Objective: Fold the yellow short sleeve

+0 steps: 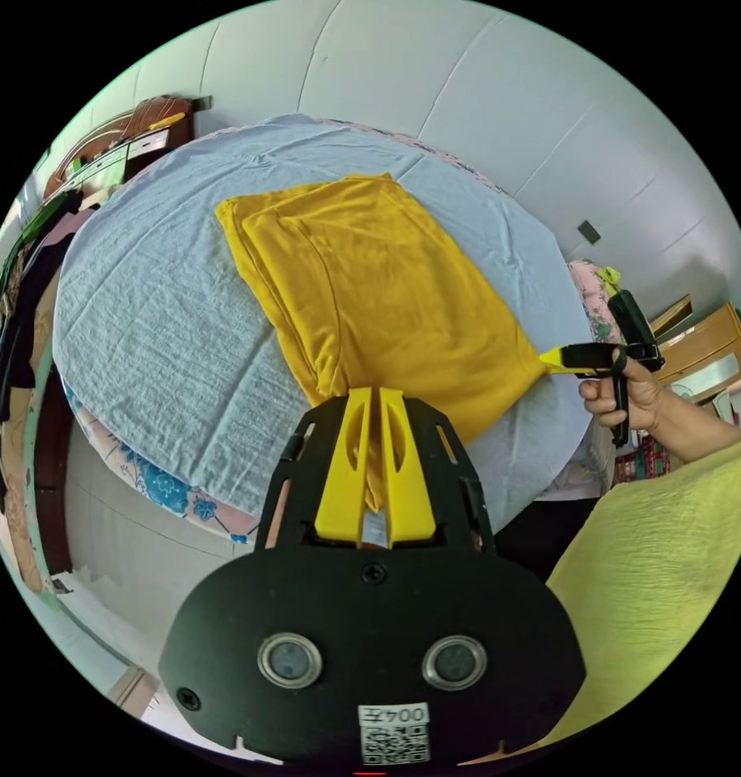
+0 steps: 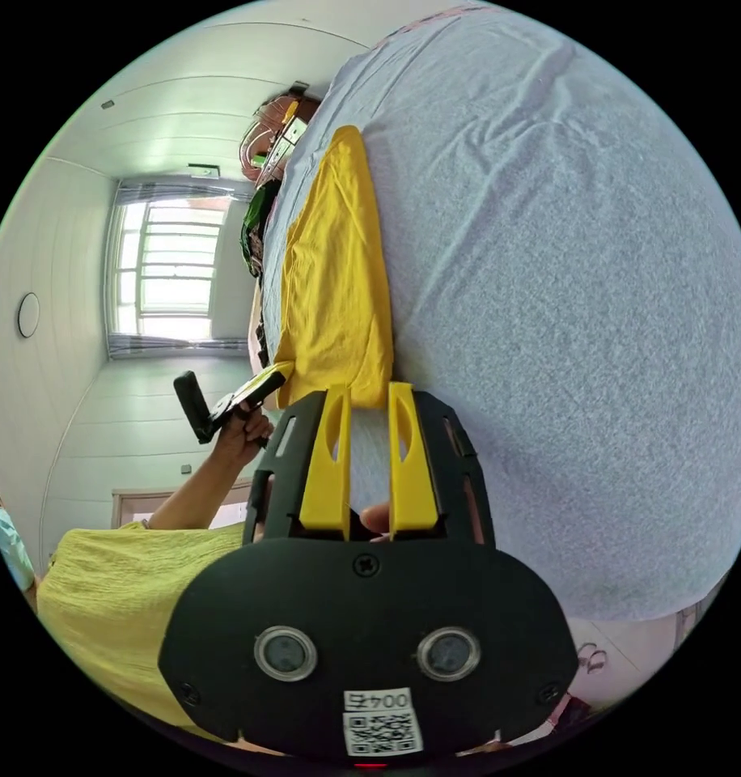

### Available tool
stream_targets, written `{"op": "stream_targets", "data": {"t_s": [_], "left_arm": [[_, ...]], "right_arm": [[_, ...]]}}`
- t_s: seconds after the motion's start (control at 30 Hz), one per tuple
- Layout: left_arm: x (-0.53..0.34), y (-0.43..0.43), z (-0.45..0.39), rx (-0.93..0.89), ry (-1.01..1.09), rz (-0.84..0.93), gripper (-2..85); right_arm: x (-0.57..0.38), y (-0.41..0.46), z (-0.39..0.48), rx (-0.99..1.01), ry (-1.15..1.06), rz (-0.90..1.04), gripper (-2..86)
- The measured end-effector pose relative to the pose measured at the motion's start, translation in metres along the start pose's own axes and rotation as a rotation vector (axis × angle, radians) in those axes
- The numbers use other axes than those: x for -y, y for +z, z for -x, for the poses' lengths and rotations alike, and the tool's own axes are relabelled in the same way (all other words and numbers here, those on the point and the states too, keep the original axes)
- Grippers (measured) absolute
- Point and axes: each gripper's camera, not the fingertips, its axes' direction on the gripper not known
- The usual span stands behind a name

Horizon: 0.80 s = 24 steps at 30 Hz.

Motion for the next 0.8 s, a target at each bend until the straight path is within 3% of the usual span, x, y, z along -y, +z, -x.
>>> {"op": "stream_targets", "data": {"t_s": [0.13,0.3,0.47,0.57,0.8], "left_arm": [[0.001,0.003,-0.007,0.006,0.024,-0.004,1.6],[0.004,0.0,-0.02,-0.002,-0.003,-0.011,1.9],[0.021,-0.027,-0.057,0.084,0.112,-0.126,2.1],[0.048,-0.01,-0.058,0.136,0.129,-0.067,2.3],[0.08,0.025,-0.067,0.286,0.219,0.032,4.8]], "right_arm": [[0.003,0.016,0.016,-0.204,-0.083,0.022,2.0],[0.003,0.027,0.017,-0.171,-0.049,0.019,5.9],[-0.006,0.032,0.075,-0.424,-0.217,-0.054,8.5],[-0.003,0.063,0.113,-0.512,-0.362,-0.058,9.4],[0.018,0.148,0.141,-0.666,-0.449,0.119,11.2]]}}
